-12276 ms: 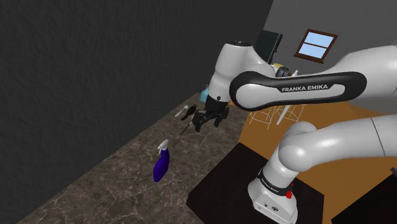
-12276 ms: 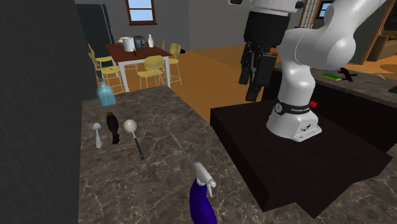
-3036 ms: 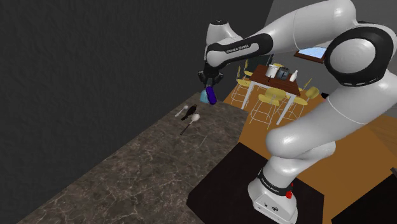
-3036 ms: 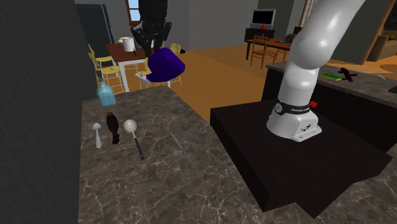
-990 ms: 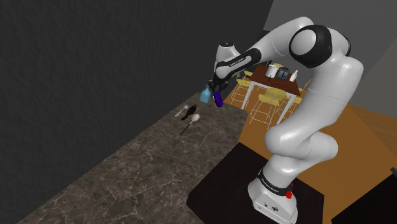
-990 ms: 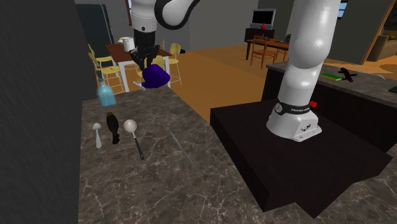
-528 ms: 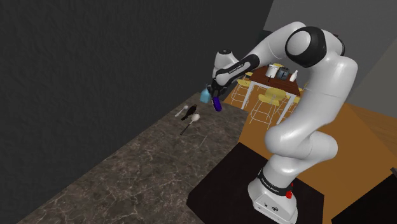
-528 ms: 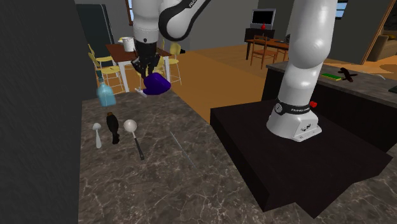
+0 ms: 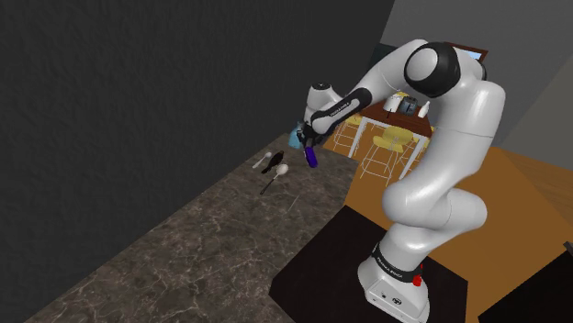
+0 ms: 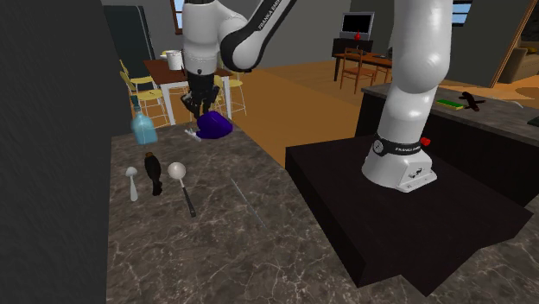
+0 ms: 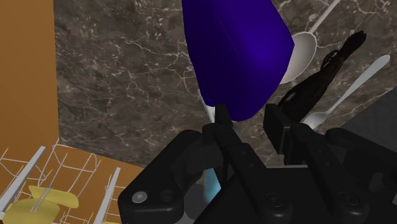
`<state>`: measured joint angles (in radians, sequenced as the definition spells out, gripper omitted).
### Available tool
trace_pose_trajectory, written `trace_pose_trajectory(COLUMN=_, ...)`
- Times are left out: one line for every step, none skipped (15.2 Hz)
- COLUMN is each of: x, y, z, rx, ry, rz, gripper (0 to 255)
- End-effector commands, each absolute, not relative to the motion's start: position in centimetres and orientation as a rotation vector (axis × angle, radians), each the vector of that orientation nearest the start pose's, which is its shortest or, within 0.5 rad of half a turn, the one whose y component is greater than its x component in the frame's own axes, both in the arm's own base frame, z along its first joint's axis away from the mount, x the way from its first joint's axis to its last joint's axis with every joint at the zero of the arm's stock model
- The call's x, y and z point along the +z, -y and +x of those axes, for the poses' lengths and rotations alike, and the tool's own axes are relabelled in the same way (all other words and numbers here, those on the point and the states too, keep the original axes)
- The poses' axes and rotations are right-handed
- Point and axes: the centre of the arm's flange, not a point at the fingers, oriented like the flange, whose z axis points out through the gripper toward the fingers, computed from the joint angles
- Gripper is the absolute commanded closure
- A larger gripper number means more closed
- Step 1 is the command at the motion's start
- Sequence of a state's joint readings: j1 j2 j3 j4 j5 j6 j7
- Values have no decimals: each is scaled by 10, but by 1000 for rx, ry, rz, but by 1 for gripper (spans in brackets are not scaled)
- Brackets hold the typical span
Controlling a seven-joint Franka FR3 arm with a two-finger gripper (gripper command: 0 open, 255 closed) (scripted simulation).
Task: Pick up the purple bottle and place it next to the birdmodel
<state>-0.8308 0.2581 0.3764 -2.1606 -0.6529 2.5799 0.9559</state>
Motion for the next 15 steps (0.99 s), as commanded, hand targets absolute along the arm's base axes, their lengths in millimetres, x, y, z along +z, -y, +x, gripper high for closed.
trace_pose_trajectory(x=291, y=247, z=522, rx=-444, ry=-1469, rz=-3018, gripper=255)
trace_pose_trajectory(x=285, y=247, z=522, rx=-444, ry=-1469, rz=-3018, gripper=255)
trace_pose_trajectory(x=280, y=247, z=522, rx=-444, ry=-1469, rz=-3018, gripper=255)
trace_pose_trajectory(x=275, y=247, z=522, rx=-444, ry=-1469, rz=-3018, gripper=255)
trace_pose_trajectory(x=269, y=247, z=522, rx=-444, ry=-1469, rz=-3018, gripper=255)
trace_pose_trajectory(x=264, y=247, z=522, rx=-444, ry=-1469, rz=-3018, gripper=255)
trace_pose_trajectory(x=259, y=247, z=522, rx=-444, ry=-1469, rz=-3018, gripper=255)
trace_pose_trajectory(x=254, y=247, z=522, rx=-444, ry=-1469, rz=-3018, gripper=255)
trace_pose_trajectory(x=248, y=247, z=522, rx=-444, ry=-1469, rz=-3018, gripper=255)
trace_pose_trajectory(x=243, y=247, z=522, rx=-444, ry=-1469, rz=-3018, gripper=255)
trace_pose_trajectory(x=238, y=247, z=522, rx=-444, ry=-1469, rz=-3018, gripper=255)
trace_pose_trajectory(x=232, y=247, z=522, rx=-444, ry=-1469, rz=-3018, gripper=255)
trace_pose_trajectory(x=227, y=247, z=522, rx=-444, ry=-1469, rz=-3018, gripper=255)
trace_pose_trajectory(x=222, y=247, z=522, rx=-444, ry=-1469, rz=-3018, gripper=255)
trace_pose_trajectory(x=217, y=247, z=522, rx=-444, ry=-1469, rz=-3018, gripper=255)
